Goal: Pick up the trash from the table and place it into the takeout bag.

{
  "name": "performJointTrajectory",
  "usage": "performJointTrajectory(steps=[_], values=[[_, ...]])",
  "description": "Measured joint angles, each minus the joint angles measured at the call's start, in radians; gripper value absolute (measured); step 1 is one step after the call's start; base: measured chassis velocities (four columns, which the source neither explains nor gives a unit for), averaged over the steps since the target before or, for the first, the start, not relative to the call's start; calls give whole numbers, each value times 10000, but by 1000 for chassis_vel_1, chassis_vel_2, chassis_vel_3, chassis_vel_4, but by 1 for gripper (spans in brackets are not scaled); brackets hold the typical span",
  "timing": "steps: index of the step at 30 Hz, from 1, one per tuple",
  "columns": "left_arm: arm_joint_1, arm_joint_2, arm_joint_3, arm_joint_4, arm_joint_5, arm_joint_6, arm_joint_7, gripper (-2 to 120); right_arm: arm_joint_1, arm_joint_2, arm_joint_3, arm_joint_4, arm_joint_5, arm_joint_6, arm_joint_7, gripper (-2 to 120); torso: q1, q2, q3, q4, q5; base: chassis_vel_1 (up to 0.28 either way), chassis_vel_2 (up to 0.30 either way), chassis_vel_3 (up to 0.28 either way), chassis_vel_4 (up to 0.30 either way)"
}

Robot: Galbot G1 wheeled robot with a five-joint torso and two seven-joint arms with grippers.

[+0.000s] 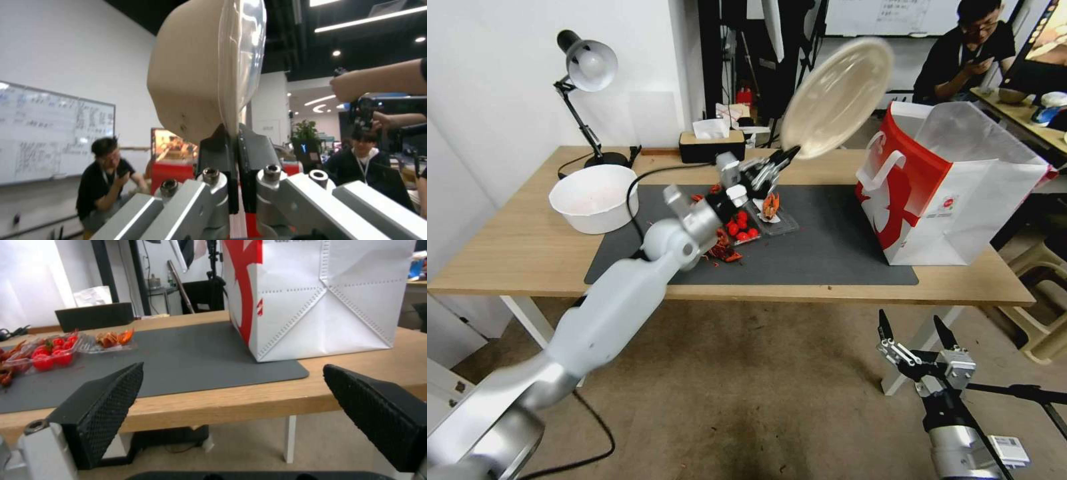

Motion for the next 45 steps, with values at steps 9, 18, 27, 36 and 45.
performJointTrajectory(steps=[9, 18, 27, 36, 45], values=[[-3220, -1686, 2198, 2234, -243, 157, 313, 0, -115, 323, 95, 52, -88, 73, -18, 100, 0, 0, 0, -1, 0, 0, 0, 0, 0], [-5022, -3239, 3757, 4099, -354, 110, 153, 0, -161, 466, 140, -57, -22, 267, -85, 100, -1, -1, 0, 2, -3, 0, 0, 0, 0], [-6059, -4407, 4281, 5255, 51, -3, -173, 0, -152, 428, 224, -123, 140, 344, -123, 100, -1, 0, 0, 0, -2, 0, 0, 0, 0], [-6714, -5088, 4857, 6336, 1671, -398, -653, 2, -150, 424, 297, -215, 269, 464, -174, 100, 0, 0, 0, 0, -3, 0, 0, 0, 0], [-6875, -5118, 5056, 6453, 2007, -482, -895, 33, -164, 418, 340, -226, 339, 546, -195, 100, -1, -1, -1, 2, -4, 0, 0, 0, 0]])
